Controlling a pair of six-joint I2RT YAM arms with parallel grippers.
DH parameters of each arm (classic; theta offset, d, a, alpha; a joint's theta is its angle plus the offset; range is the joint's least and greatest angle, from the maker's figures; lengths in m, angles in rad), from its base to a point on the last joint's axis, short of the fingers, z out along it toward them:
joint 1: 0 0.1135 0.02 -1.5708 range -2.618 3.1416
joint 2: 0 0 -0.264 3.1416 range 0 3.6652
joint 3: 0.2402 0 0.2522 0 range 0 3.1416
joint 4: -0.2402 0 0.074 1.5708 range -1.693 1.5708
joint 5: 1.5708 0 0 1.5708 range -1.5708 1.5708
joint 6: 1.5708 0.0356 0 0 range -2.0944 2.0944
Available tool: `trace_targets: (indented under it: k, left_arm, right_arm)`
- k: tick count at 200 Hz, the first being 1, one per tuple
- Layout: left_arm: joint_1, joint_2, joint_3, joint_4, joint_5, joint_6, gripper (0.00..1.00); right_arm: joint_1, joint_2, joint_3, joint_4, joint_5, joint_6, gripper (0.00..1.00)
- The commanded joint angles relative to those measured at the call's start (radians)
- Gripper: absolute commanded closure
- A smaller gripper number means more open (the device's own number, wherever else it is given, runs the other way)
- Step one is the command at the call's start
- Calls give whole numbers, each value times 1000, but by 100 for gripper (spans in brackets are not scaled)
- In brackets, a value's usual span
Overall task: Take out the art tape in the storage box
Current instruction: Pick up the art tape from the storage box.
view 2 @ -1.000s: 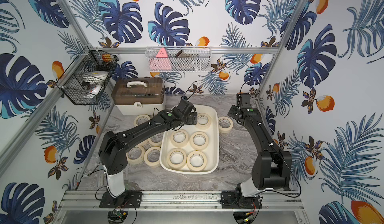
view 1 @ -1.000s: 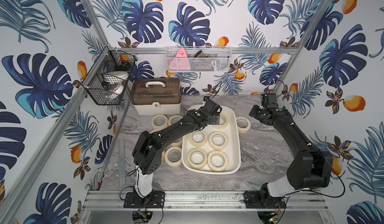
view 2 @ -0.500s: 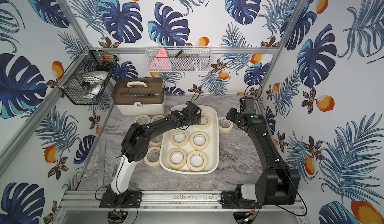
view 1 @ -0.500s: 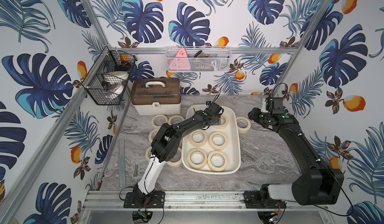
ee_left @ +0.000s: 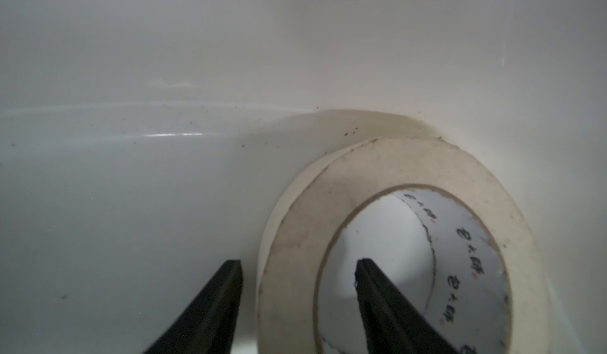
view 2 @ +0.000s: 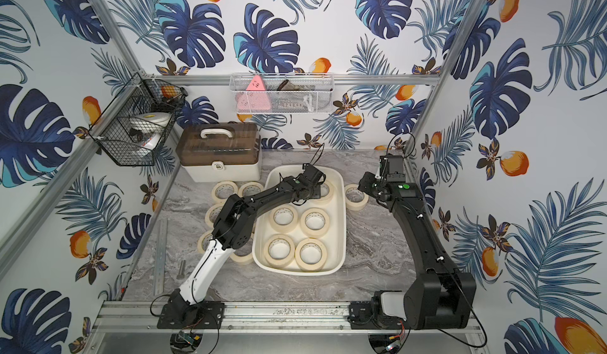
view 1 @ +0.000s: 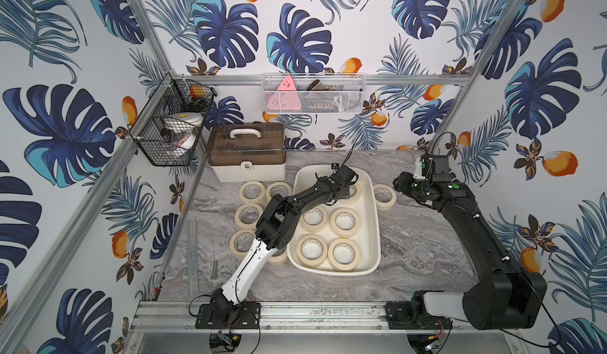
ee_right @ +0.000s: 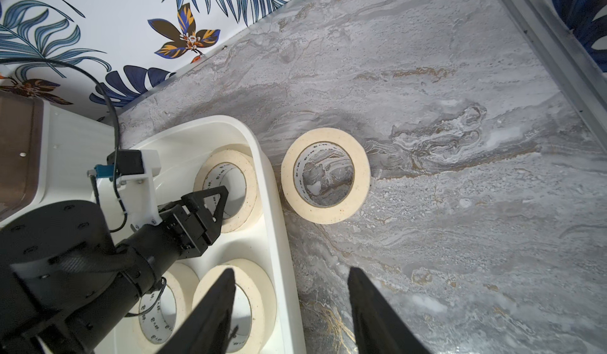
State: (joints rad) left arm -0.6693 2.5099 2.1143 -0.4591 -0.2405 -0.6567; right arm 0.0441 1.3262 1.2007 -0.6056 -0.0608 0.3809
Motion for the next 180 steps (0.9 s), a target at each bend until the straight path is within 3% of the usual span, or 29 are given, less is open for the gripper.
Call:
trace_targets:
  k: [1,28,77,126,180]
  left_arm:
    - [3,2,4,-5,-8,4,54]
    - [4,-22,-26,11,-14,11,71]
    - [3,-119,-95,22,-29,53,91]
    - [-21,-257,-152,-31,-69,132,99]
    - [-103,-352,-114,-116,-169,218,100]
  right_arm:
    - [0,-7,-4,-11,4,-14,43]
    - [0,-11,-7,-6,-6,-10,43]
    - [0,-18,-16,7,-38,0,43]
    - [0,-40,-42,39,-87,9,43]
    - [0,-67,-53,61,-142,17,43]
